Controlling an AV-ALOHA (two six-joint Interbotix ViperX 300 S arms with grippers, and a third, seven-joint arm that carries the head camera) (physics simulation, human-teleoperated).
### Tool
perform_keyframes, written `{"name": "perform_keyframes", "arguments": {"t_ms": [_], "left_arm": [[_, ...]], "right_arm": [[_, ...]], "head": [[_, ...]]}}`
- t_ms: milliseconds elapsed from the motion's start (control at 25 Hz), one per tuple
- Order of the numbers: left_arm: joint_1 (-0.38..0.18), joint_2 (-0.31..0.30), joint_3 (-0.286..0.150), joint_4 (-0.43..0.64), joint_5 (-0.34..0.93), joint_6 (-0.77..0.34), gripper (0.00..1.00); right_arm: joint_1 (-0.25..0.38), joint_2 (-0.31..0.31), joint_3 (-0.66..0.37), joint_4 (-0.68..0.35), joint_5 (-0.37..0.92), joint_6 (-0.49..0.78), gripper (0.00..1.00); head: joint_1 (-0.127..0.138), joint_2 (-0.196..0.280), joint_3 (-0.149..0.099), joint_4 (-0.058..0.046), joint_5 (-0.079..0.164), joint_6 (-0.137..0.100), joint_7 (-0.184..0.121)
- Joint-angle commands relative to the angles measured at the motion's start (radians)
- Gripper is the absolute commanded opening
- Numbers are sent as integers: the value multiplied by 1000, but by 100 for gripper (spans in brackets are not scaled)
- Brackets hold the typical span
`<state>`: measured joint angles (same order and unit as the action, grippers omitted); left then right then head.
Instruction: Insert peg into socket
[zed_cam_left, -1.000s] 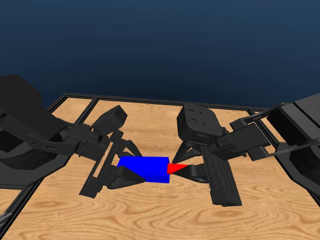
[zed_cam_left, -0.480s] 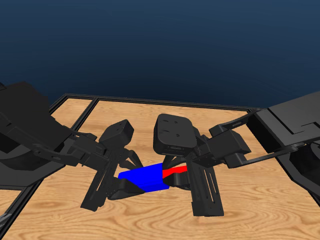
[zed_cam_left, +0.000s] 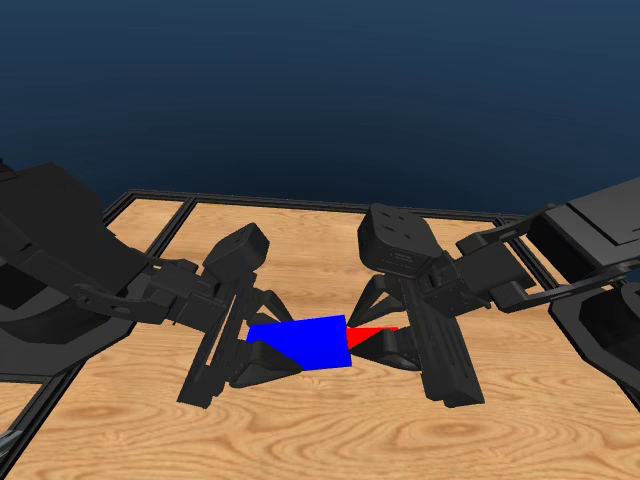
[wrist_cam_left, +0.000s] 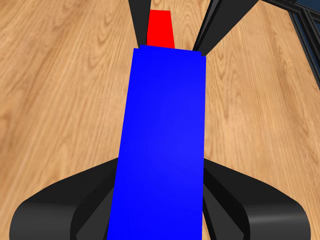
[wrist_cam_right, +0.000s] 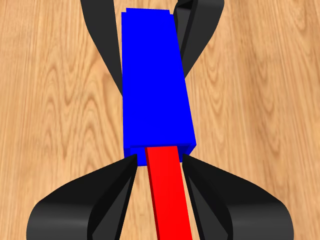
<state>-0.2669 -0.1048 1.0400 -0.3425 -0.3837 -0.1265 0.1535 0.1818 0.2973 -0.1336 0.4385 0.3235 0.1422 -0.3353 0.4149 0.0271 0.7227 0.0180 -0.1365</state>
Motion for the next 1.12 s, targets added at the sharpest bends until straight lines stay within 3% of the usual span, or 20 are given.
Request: {"name": "perform_keyframes", "arguments": {"t_ms": [40, 360, 400, 480, 560, 880, 920, 960, 1000, 1120], "left_arm": [[5, -5, -14, -1, -31, -10, 0], [-13, 4, -6, 5, -34, -14, 0], [-25, -3, -19, 12, -27, -7, 0], [-11, -24, -3, 18, -24, -9, 0], [-29, -19, 21, 10, -38, -13, 0], [-13, -67, 11, -12, -43, 2, 0], [-15, -57, 29, -11, -35, 9, 0], [-13, -68, 12, -10, -37, 3, 0], [-27, -65, 26, 0, -48, 6, 0], [-5, -61, 21, 0, -33, 9, 0]], "right_arm": [[-5, -43, 21, 4, -55, 26, 100], [-2, -69, 67, 7, -70, 40, 100], [-1, -78, 86, 8, -70, 50, 100], [5, -92, 115, 11, -62, 65, 100], [13, -103, 164, 21, -53, 89, 100], [16, -130, 364, 81, -115, 179, 100], [7, -139, 380, 83, -141, 196, 100], [5, -136, 388, 81, -150, 200, 98], [4, -138, 390, 77, -162, 202, 0], [-8, -156, 361, 31, -149, 197, 0]], "head": [[-6, -6, -15, 0, -11, 1, 6], [-10, -8, -14, -1, -13, 2, 7], [-8, -8, -14, 0, -13, 1, 7], [-5, -8, -14, 0, -13, 0, 7], [-4, -8, -14, 0, -11, 0, 3], [-3, -11, -16, -1, -15, -5, 4], [-6, -11, -16, -2, -15, -6, 2], [-8, -12, -15, -2, -15, -5, 1], [-10, -12, -15, -3, -15, -5, 0], [-20, -12, -15, -4, -15, -3, -4]]}}
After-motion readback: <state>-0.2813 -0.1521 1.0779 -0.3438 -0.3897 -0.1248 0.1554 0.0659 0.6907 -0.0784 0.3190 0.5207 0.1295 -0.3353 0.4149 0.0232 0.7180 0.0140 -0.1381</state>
